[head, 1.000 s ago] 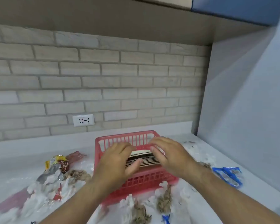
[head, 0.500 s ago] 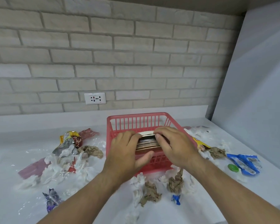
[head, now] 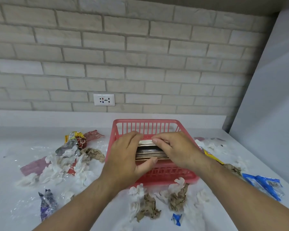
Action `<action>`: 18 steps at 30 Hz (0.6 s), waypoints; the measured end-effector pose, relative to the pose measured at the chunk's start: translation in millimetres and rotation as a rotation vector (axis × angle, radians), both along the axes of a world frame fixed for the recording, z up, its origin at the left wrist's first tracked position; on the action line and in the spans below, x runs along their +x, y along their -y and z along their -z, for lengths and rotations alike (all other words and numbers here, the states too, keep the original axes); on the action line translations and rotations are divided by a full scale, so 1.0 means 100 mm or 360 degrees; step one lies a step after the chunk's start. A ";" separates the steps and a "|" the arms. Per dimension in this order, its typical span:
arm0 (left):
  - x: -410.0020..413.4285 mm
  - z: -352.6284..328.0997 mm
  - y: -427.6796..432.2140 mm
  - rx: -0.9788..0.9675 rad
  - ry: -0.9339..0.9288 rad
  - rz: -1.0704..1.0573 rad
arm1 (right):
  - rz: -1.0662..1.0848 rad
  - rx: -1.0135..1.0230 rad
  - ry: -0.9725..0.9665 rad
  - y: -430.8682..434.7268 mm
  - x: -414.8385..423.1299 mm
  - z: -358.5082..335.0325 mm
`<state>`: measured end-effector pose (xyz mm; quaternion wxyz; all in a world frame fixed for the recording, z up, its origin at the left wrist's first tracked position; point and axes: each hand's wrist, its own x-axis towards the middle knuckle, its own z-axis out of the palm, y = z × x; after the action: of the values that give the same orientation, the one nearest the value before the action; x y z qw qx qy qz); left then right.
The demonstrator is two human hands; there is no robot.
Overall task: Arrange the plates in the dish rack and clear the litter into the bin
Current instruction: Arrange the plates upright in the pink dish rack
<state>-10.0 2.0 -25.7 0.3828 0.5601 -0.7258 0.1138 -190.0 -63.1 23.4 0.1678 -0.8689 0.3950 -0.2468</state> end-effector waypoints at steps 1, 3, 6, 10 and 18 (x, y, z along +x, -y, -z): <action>0.02 0.03 -0.01 -0.0091 0.0012 -0.0007 | -0.0013 0.0003 0.0000 0.02 -0.01 0.00; 0.08 0.10 -0.01 -0.0237 0.0069 0.0000 | -0.0028 0.0007 0.0005 0.06 -0.03 0.03; 0.10 0.17 0.01 -0.0312 0.0107 0.0011 | -0.0051 0.0037 0.0028 0.11 -0.03 0.05; 0.09 0.14 0.06 -0.0296 0.0046 0.0074 | -0.0013 0.0060 0.0064 0.16 -0.04 0.00; 0.08 -0.17 0.20 0.0146 -0.0023 0.0152 | 0.0049 0.0039 0.0035 0.42 -0.02 -0.14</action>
<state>-1.5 -18.2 -8.6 0.3667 0.5426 -0.7535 0.0579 -191.5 -104.7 37.7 0.1790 -0.8577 0.4094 -0.2542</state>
